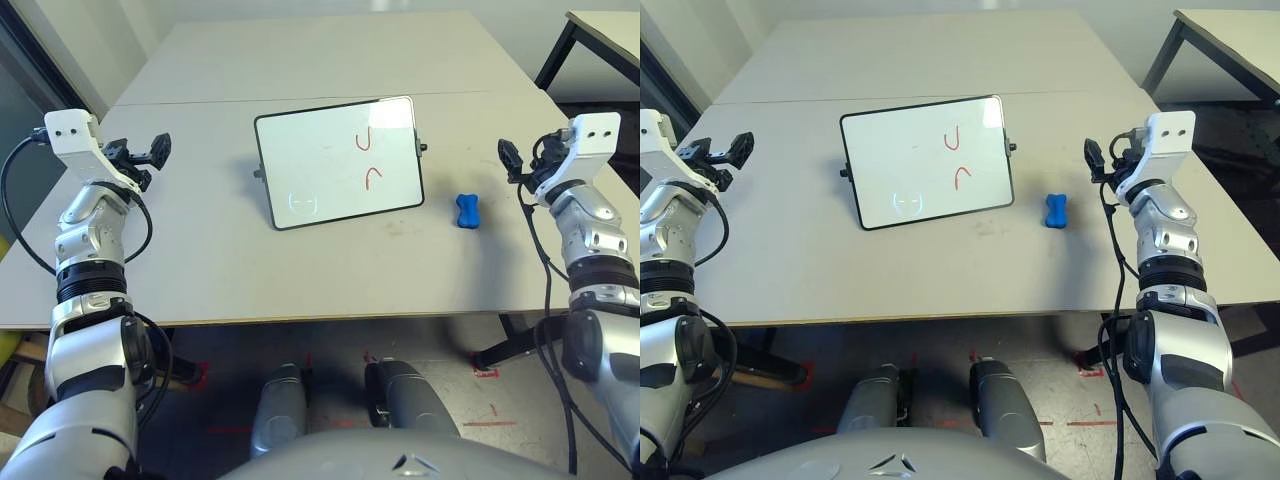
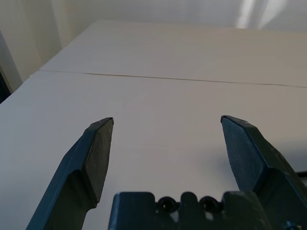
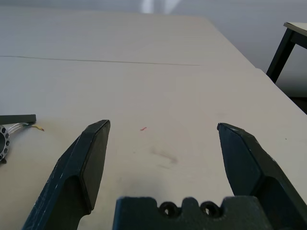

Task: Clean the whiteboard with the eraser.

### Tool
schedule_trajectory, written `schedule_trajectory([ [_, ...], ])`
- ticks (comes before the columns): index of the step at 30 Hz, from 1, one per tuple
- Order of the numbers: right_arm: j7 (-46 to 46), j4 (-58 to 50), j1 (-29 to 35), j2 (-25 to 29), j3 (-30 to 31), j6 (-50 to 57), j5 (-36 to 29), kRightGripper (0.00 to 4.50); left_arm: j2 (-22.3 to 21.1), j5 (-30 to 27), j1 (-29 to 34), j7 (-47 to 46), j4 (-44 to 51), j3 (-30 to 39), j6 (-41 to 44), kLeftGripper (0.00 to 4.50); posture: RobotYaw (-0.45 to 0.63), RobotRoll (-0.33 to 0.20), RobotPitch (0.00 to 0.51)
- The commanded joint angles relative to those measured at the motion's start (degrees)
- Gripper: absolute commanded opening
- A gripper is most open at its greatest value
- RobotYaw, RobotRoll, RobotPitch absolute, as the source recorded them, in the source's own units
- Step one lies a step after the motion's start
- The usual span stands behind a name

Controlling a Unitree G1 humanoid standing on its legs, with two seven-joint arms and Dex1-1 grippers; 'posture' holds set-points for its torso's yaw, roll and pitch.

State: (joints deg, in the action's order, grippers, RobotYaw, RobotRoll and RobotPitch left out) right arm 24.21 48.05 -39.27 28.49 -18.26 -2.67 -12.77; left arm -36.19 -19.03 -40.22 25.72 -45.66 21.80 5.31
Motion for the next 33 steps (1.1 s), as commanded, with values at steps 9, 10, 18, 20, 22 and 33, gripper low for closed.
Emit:
schedule_trajectory([
  [9,-0.94,-2.53,-0.05,-0.54,0.01,2.32,-0.61,4.49,0.44,-0.34,0.32,2.34,3.89,-0.88,0.96,4.50,-0.06,0.000,0.063],
  [10,-0.97,-2.39,-0.21,-0.65,0.11,2.35,-0.52,4.49,0.75,-0.76,0.79,3.16,5.74,-1.15,1.56,4.50,-0.06,0.000,0.065],
  [18,-0.59,-0.26,-2.18,-0.05,1.14,2.89,0.47,4.49,2.41,-7.21,9.74,10.31,31.19,-4.13,13.84,4.50,-0.04,0.000,0.064],
  [20,-0.68,0.49,-2.99,-0.14,1.40,2.70,0.67,4.49,1.04,-7.52,12.54,13.50,37.07,-7.13,17.26,4.50,-0.04,0.000,0.063],
  [22,-0.72,0.86,-3.45,-0.22,1.59,2.62,0.79,4.49,0.19,-7.90,14.66,16.03,41.30,-9.21,19.26,4.50,-0.04,0.000,0.061],
  [33,-1.13,-7.46,-4.38,2.56,9.34,18.10,6.93,4.49,3.32,-6.72,16.37,19.11,46.74,-16.54,21.68,4.50,-0.07,0.000,0.053],
])
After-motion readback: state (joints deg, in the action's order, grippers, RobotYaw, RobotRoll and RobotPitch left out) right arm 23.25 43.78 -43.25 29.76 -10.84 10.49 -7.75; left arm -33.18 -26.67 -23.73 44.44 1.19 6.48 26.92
